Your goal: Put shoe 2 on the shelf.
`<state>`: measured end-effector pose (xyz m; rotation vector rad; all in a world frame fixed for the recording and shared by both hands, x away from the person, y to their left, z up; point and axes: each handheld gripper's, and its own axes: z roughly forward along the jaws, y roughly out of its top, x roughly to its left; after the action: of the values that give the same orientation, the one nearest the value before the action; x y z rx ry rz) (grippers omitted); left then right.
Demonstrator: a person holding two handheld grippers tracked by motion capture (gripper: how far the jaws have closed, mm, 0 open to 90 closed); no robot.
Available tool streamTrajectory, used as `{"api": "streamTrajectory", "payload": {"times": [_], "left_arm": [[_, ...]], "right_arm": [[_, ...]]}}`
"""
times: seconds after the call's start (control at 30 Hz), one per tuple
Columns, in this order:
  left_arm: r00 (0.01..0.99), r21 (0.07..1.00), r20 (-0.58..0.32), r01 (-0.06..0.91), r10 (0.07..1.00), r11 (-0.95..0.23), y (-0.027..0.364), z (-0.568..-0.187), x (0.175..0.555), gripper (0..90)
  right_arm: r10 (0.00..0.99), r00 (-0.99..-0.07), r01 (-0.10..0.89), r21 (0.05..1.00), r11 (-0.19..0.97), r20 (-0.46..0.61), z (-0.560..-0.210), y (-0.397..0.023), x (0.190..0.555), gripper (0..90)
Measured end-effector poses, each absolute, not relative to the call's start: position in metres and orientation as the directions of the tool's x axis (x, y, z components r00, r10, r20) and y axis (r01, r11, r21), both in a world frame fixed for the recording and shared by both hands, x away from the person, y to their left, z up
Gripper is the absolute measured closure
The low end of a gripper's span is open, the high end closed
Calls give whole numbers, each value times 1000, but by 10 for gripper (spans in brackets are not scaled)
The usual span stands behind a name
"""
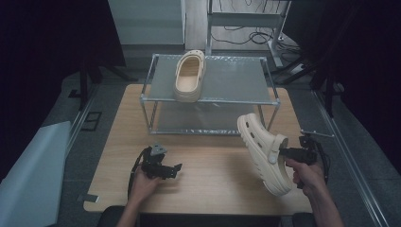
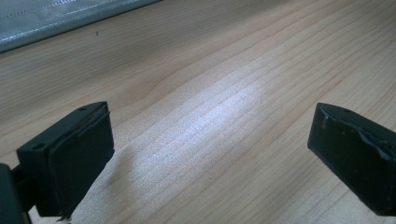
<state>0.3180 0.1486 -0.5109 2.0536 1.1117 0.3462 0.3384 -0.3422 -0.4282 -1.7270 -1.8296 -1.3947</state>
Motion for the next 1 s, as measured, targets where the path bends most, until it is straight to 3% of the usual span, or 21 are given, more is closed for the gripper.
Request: {"api": "streamTrajectory", "payload": {"times": [0.5, 1.0], "left_arm": [[586, 735, -119, 594, 801, -326, 149, -509, 318, 6], [590, 735, -123, 594, 798, -326, 150, -509, 318, 7]], "right_arm": [[604, -311, 855, 494, -160, 734, -366, -313, 354, 776], [635, -218, 850, 464, -249, 741, -323, -277, 409, 773]]}}
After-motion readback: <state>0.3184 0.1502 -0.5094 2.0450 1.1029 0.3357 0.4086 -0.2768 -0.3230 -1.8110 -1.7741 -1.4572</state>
